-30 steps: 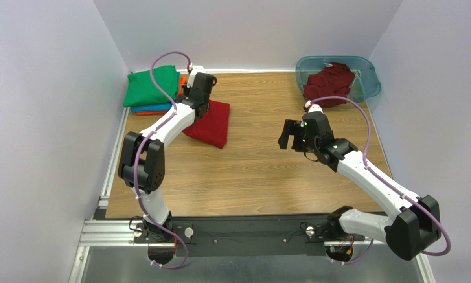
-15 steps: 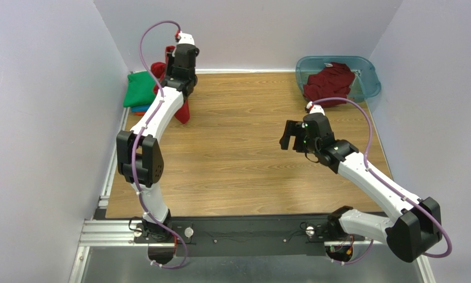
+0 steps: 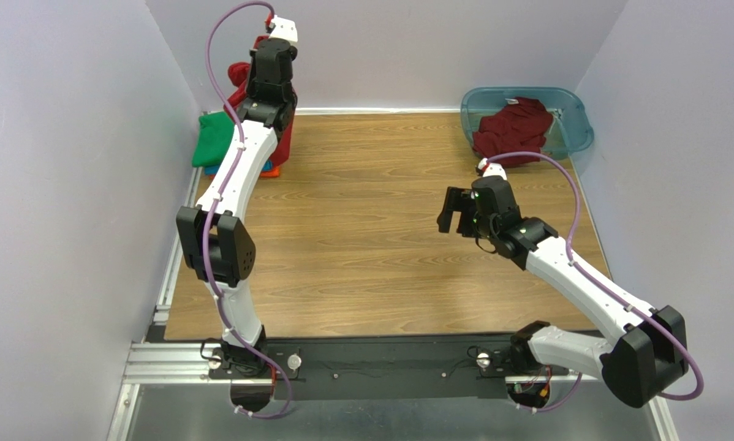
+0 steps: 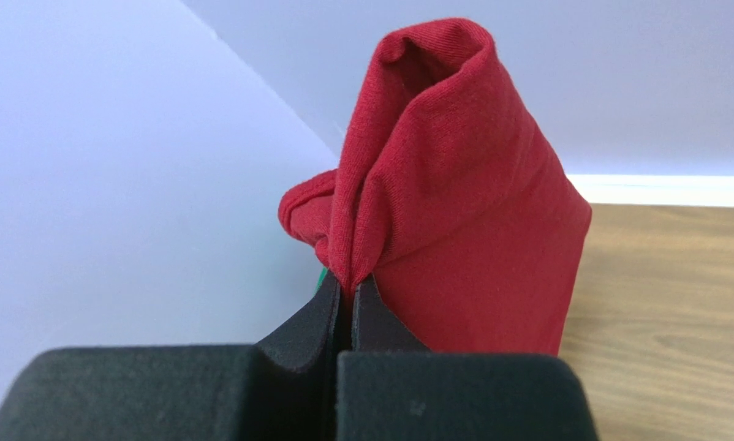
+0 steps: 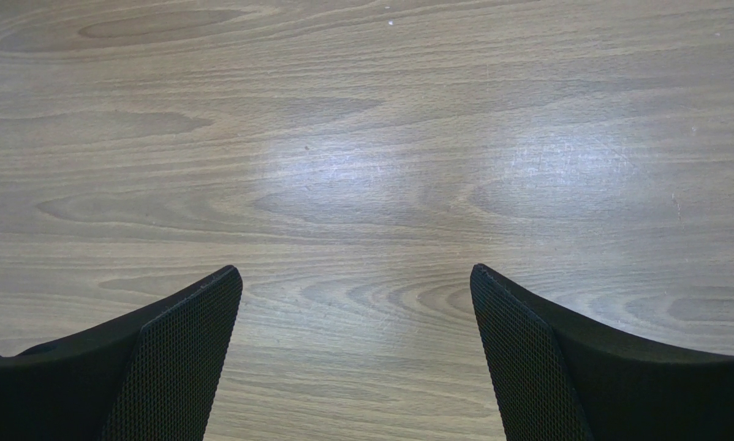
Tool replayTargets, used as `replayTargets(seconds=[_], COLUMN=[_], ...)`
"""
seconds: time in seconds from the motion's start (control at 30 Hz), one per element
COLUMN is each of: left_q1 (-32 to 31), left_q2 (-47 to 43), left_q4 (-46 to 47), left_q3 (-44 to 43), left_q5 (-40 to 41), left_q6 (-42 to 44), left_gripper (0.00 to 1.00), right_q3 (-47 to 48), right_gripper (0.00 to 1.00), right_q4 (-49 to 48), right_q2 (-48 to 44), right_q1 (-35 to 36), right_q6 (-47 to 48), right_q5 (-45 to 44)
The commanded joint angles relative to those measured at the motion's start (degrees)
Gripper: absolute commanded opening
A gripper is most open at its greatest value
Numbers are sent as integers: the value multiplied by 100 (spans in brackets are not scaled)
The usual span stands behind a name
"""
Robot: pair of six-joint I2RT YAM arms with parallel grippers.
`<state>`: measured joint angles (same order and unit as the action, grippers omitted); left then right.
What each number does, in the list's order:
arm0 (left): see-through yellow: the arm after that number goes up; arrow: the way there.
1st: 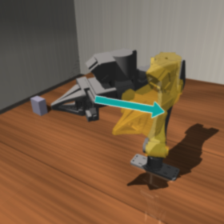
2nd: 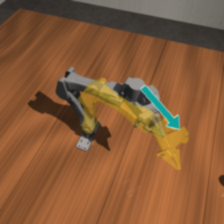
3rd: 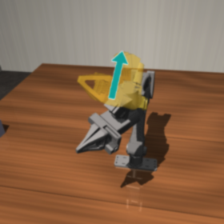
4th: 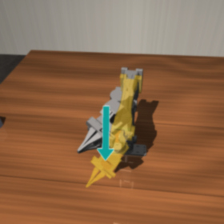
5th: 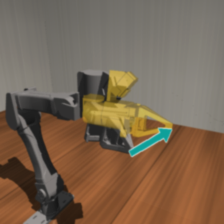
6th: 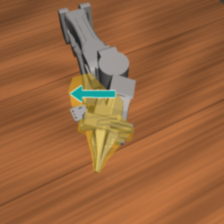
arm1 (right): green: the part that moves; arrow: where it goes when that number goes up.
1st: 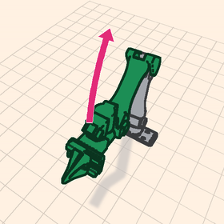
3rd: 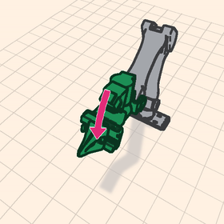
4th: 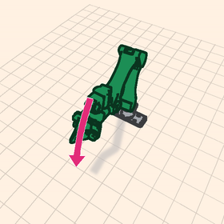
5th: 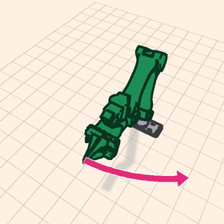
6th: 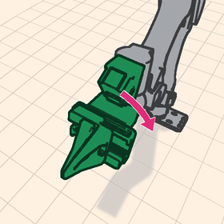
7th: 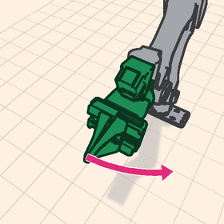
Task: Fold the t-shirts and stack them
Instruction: Neatly place the folded tshirt to the corner
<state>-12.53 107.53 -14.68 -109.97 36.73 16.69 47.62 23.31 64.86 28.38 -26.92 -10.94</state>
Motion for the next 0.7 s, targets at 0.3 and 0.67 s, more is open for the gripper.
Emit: replayTargets(seconds=[0.3,0.67], left_q1=[207,814], left_q2=[189,910], left_q4=[-71,0], left_q3=[-675,-770], left_q5=[-439,-632], left_q6=[-262,-52], left_gripper=[0,0], right_q3=[-42,28], right_gripper=[100,100], right_q4=[77,77], right_q2=[114,325], right_q1=[-17,-17], right_q6=[46,55], right_q5=[-251,-470])
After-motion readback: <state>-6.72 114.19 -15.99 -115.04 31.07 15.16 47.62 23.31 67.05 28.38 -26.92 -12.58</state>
